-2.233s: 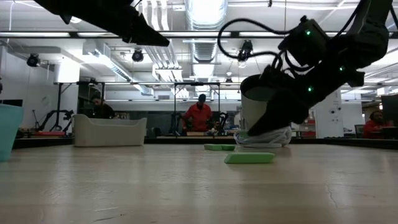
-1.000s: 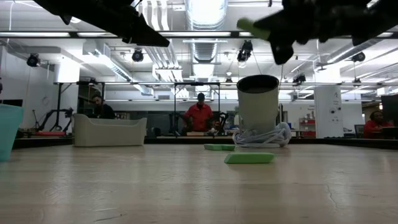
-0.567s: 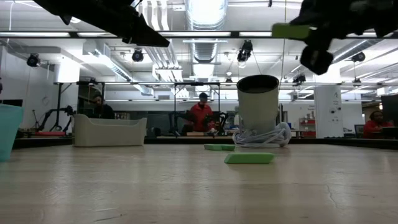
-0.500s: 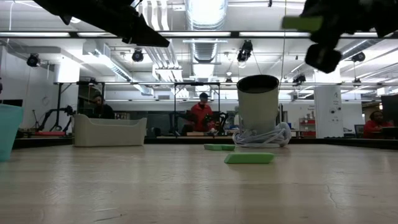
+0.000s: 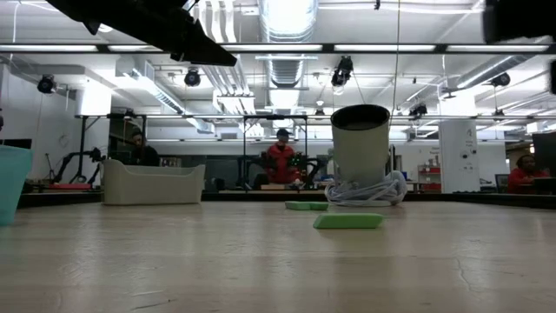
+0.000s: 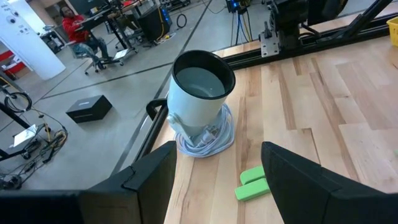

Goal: Pick & Place School Supplies
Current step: Put the green eraser into the yellow bin

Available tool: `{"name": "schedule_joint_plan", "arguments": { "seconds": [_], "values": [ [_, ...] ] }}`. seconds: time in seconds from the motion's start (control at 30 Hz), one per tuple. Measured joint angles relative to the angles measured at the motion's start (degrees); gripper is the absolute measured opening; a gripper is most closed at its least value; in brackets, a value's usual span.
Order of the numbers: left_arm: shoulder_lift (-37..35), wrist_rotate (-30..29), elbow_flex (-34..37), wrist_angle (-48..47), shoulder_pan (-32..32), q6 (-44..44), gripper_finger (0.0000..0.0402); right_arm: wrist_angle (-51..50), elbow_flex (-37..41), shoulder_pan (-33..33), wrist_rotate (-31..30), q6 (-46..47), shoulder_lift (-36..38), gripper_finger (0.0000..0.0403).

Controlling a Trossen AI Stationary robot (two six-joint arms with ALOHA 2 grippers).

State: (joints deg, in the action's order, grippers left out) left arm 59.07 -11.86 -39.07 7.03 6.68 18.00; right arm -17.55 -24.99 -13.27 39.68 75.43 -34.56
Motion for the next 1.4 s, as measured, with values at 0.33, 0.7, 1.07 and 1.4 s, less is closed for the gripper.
{"name": "schedule_joint_plan", "arguments": {
  "seconds": [0.33, 0.7, 1.07, 1.4],
  "values": [
    [0.00, -0.01, 0.00, 0.01, 0.00, 0.00, 0.0241, -4.08, 0.00, -21.78, -12.88, 20.10, -0.50, 0.0084],
    [0.00, -0.01, 0.00, -0.01, 0.00, 0.00, 0.0241, -2.97, 0.00, -42.75, -30.68, 40.40, -6.74, 0.0085],
    [0.00, -0.01, 0.00, -0.01, 0.00, 0.00, 0.0241, 7.24, 0.02, -45.75, -29.79, 41.84, -20.25, 0.0084],
    [0.00, -0.01, 0.00, -0.01, -0.01, 0.00, 0.0241, 6.32, -2.40, -45.71, -23.78, 38.24, -28.48, 0.0082]
  ]
}}
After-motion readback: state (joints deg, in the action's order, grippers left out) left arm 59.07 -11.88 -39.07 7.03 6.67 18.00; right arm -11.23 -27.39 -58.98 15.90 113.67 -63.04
